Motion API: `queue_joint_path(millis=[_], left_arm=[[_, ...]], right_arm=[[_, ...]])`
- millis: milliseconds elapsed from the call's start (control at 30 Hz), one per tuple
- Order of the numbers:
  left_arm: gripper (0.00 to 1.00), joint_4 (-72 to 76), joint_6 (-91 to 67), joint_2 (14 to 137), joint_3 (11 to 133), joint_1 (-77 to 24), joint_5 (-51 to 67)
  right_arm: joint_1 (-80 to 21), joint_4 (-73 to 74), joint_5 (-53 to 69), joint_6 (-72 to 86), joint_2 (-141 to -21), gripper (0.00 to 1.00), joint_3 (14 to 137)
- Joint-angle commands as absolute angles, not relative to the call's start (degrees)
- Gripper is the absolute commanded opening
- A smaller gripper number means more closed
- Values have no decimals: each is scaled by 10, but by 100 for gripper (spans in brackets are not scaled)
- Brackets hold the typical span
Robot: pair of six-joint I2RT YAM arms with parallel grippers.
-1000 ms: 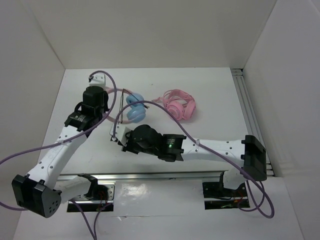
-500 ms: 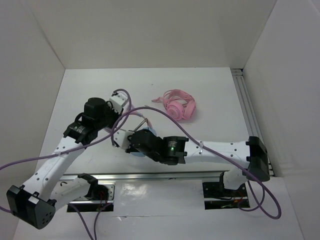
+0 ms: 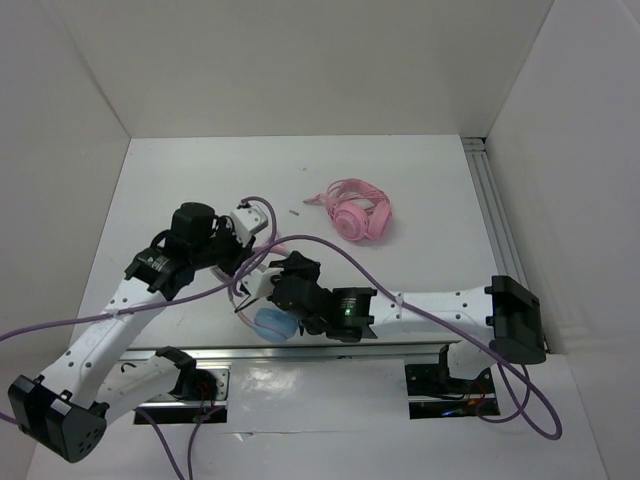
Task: Wrap the headphones
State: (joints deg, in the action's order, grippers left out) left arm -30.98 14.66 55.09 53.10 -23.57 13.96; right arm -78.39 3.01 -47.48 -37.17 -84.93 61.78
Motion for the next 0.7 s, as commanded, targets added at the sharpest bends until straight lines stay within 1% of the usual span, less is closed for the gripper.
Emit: queue_joint_path(millis=[0, 33, 233, 333, 500, 533, 633, 667], left_arm=[[0, -305, 176, 530, 554, -250, 207], [0, -305, 182, 536, 554, -256, 207], [0, -310, 176, 544, 561, -256, 193], [0, -326, 169, 577, 592, -256, 171], [0, -349, 163, 613, 647, -240, 182], [0, -354, 163, 620, 655, -240, 182], [0, -354, 163, 620, 655, -235, 175], [0, -354, 163, 620, 655, -235, 168]], right_arm=[[-761, -19, -547, -394, -835, 24, 616], [-756, -19, -547, -394, -835, 27, 616], [-725, -11, -533, -382, -852, 32, 606], [-704, 5, -505, -366, -857, 35, 606], [-678, 7, -458, -345, -857, 35, 606], [-671, 2, -449, -345, -857, 32, 595], [-660, -22, -449, -339, -857, 30, 581], [-660, -27, -449, -339, -857, 27, 573]])
